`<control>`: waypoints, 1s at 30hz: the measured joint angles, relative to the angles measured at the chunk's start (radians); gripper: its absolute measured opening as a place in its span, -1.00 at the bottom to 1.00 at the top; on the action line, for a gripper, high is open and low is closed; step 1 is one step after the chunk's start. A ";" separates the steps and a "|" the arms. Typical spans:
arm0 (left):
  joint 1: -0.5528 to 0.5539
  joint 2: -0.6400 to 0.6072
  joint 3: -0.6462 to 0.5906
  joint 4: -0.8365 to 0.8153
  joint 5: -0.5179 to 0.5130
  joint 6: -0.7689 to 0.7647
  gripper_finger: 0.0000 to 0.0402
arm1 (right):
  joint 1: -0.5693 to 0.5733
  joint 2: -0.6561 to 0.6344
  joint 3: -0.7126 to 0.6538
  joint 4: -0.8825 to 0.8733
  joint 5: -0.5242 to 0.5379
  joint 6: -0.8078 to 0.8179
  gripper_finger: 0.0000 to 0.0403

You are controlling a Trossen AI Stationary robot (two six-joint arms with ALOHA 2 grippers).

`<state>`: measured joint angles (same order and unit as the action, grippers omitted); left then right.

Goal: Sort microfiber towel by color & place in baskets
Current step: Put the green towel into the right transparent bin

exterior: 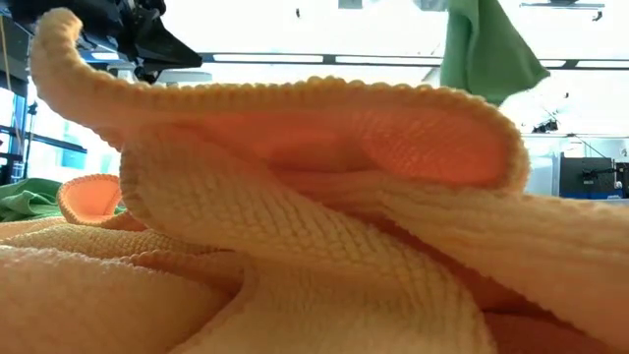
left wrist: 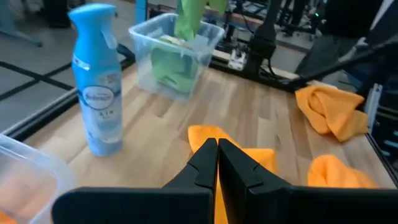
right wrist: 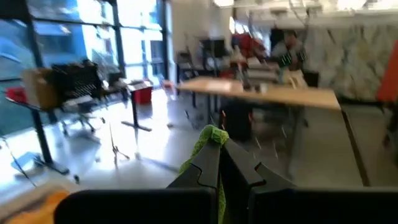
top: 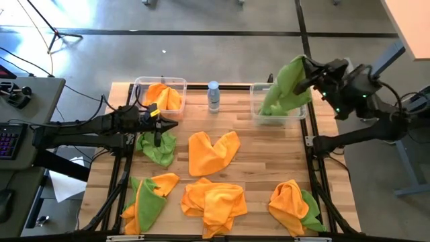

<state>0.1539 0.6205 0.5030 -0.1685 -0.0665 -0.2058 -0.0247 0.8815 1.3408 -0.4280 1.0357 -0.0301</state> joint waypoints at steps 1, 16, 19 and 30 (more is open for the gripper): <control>0.000 0.000 0.000 0.004 -0.010 0.000 -1.00 | -0.022 -0.003 0.000 -0.069 -0.014 0.049 -1.00; 0.001 0.002 0.000 0.012 -0.087 -0.002 -1.00 | -0.333 0.103 -0.153 -0.343 -0.387 0.289 -1.00; 0.001 0.002 0.000 0.012 -0.087 -0.002 -1.00 | -0.398 0.100 -0.198 -0.467 -0.423 0.378 -1.00; 0.001 0.002 0.000 0.011 -0.089 -0.074 -1.00 | -0.607 0.150 -0.461 -0.338 -0.723 0.603 -1.00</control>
<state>0.1547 0.6220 0.5030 -0.1574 -0.1551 -0.2793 -0.6320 1.0320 0.8794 -0.7660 0.3128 0.5728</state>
